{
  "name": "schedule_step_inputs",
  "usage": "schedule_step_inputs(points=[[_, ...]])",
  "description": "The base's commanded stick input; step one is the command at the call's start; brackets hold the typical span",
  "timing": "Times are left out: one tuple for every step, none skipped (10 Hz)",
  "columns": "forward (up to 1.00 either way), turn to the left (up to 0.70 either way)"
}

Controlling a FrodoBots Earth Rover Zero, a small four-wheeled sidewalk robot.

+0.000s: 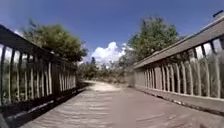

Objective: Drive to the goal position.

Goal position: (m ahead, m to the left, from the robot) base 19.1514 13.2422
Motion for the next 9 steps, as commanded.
schedule_step_inputs(points=[[0.44, 0.02], [0.44, 0.02], [0.44, 0.02], [0.44, 0.02], [0.44, 0.02], [0.44, 0.02], [0.44, 0.02], [0.44, 0.02], [0.44, 0.05]])
